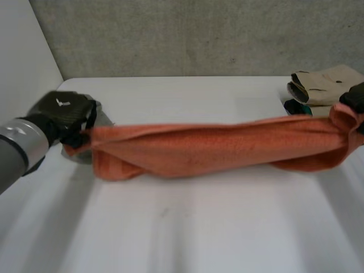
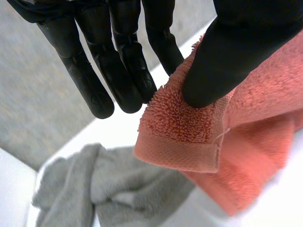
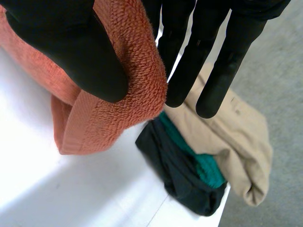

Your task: Fold the laundry.

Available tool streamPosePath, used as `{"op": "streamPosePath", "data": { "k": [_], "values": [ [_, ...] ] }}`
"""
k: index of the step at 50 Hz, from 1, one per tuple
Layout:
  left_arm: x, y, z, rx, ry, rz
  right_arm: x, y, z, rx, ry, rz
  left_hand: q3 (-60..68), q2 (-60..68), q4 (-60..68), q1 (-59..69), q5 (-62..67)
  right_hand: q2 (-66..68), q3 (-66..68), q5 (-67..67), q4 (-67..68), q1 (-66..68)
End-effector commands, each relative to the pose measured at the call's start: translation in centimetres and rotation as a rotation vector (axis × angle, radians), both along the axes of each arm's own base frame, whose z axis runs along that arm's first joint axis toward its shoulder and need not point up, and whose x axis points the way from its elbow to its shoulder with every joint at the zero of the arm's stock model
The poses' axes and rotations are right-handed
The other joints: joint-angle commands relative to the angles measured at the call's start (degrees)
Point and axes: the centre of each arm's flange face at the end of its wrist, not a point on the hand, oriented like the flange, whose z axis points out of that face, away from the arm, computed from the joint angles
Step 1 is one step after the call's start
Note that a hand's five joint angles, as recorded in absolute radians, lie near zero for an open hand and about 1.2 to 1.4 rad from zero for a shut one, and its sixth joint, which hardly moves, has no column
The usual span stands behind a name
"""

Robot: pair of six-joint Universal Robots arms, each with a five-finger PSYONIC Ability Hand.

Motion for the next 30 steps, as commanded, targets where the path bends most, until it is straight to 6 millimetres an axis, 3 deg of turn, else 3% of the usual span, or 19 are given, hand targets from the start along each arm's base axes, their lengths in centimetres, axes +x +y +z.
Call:
{"op": "streamPosePath", "data": {
  "k": [1, 3, 6, 7, 9, 10, 11, 14, 16, 20, 21, 23, 27, 28, 30],
  "values": [
    [-1.8, -6.2, -1.8, -0.060, -0.064, 0.015, 0.6, -4.6, -2.9, -0.100, -0.006, -0.004, 11.9, 11.6, 11.3, 15.1, 13.5, 13.1, 12.0, 13.2, 11.4, 16.8],
    [-2.7, -8.0, -0.4, -0.160, -0.036, 0.008, 1.8, -6.5, -2.3, -0.243, -0.048, -0.005, 11.9, 11.6, 11.3, 15.1, 13.5, 13.1, 12.0, 13.2, 11.4, 16.8],
    [-4.3, -11.0, 4.5, -0.426, 0.043, 0.012, 2.6, -8.2, -0.1, -0.429, -0.107, -0.043, 11.9, 11.6, 11.3, 15.1, 13.5, 13.1, 12.0, 13.2, 11.4, 16.8],
    [-4.8, -12.2, 8.4, -0.613, 0.113, 0.026, 2.9, -9.2, 1.7, -0.571, -0.163, -0.071, 11.9, 11.6, 11.3, 15.1, 13.5, 13.1, 12.0, 13.2, 11.4, 16.8],
    [-4.9, -12.5, 10.5, -0.709, 0.157, 0.037, 3.1, -9.9, 3.8, -0.725, -0.228, -0.094, 11.9, 11.6, 11.3, 15.1, 13.5, 13.1, 12.0, 13.2, 11.4, 16.8],
    [-4.9, -12.6, 11.9, -0.775, 0.185, 0.049, 3.0, -10.4, 5.9, -0.869, -0.293, -0.103, 11.9, 11.6, 11.3, 15.1, 13.5, 13.1, 12.0, 13.2, 11.4, 16.8],
    [-4.7, -12.7, 14.1, -0.879, 0.238, 0.073, 2.9, -10.5, 7.1, -0.947, -0.332, -0.105, 11.9, 11.6, 11.3, 15.1, 13.5, 13.1, 12.0, 13.2, 11.4, 16.8],
    [-4.2, -12.5, 16.7, -1.010, 0.303, 0.108, 2.8, -10.1, 9.4, -1.077, -0.407, -0.086, 11.9, 11.6, 11.3, 15.1, 13.5, 13.1, 12.0, 13.2, 11.4, 16.8],
    [-4.1, -12.1, 17.3, -1.034, 0.315, 0.112, 2.7, -9.8, 10.0, -1.088, -0.426, -0.079, 11.9, 11.6, 11.3, 15.1, 13.5, 13.1, 12.0, 13.2, 11.4, 16.8],
    [-4.2, -12.2, 14.5, -0.923, 0.276, 0.108, 3.1, -10.0, 9.1, -1.036, -0.426, -0.040, 11.9, 11.6, 11.3, 15.1, 13.5, 13.1, 12.0, 13.2, 11.4, 16.8],
    [-4.1, -12.4, 12.6, -0.862, 0.252, 0.110, 3.5, -10.1, 8.2, -0.992, -0.419, -0.009, 11.9, 11.6, 11.3, 15.1, 13.5, 13.1, 12.0, 13.2, 11.4, 16.8],
    [-4.0, -12.3, 10.9, -0.801, 0.230, 0.106, 3.8, -10.3, 7.0, -0.939, -0.411, 0.017, 11.9, 11.6, 11.3, 15.1, 13.5, 13.1, 12.0, 13.2, 11.4, 16.8],
    [-4.0, -11.5, 5.8, -0.642, 0.173, 0.087, 4.5, -10.8, 2.7, -0.758, -0.400, 0.065, 11.9, 11.6, 11.3, 15.1, 13.5, 13.1, 12.0, 13.2, 11.4, 16.8],
    [-3.9, -11.0, 3.4, -0.574, 0.148, 0.076, 4.6, -10.8, 0.9, -0.684, -0.397, 0.075, 11.9, 11.6, 11.3, 15.1, 13.5, 13.1, 12.0, 13.2, 11.4, 16.8],
    [-3.9, -10.4, 1.3, -0.512, 0.128, 0.063, 4.7, -10.6, -1.0, -0.608, -0.394, 0.089, 11.9, 11.6, 11.3, 15.1, 13.5, 13.1, 12.0, 13.2, 11.4, 16.8]
  ]
}}
